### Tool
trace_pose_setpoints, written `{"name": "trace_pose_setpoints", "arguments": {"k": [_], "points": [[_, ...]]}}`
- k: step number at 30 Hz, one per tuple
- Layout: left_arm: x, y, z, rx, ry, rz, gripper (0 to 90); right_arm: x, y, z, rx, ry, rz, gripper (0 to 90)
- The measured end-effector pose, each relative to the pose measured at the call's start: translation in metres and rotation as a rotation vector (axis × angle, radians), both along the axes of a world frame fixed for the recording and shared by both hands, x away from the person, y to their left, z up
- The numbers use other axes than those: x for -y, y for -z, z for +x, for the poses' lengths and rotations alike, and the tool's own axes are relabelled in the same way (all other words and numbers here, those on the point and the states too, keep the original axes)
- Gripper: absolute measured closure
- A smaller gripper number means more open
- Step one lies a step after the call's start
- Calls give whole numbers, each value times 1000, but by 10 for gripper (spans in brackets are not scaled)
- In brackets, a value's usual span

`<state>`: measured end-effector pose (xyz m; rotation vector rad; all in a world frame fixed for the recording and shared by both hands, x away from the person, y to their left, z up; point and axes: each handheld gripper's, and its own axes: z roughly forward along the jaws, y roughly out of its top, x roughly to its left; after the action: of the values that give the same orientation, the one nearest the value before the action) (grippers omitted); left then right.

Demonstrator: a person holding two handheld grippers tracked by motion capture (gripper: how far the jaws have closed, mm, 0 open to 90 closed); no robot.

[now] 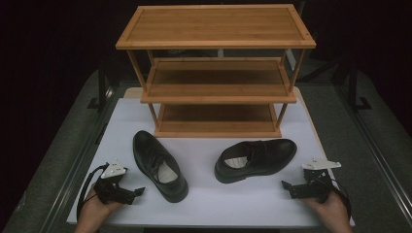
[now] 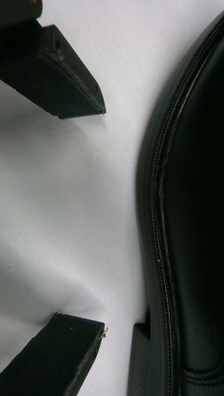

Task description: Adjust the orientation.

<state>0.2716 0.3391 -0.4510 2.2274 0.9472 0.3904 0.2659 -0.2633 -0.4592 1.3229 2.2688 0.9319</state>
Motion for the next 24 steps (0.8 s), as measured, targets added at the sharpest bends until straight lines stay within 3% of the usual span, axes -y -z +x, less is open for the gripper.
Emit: {"name": "trace_pose_setpoints", "arguments": {"k": [6,10,13,14,15,24], "points": [[-1,-2,-1,10,-12,-5,20,0,0,0,1,0,1,11],[-6,-4,-4,26,-1,-23,212,0,0,0,0,0,1,11],[-10,-7,-6,21,-4,-24,261,0,0,0,1,0,1,11],[-11,-8,-6,20,-5,-28,305,0,0,0,1,0,1,11],[-13,-11,-7,17,-6,-36,405,0,0,0,1,0,1,11],[-20,-23,-3,9,-59,-59,791,0,0,0,1,0,2,11]]}}
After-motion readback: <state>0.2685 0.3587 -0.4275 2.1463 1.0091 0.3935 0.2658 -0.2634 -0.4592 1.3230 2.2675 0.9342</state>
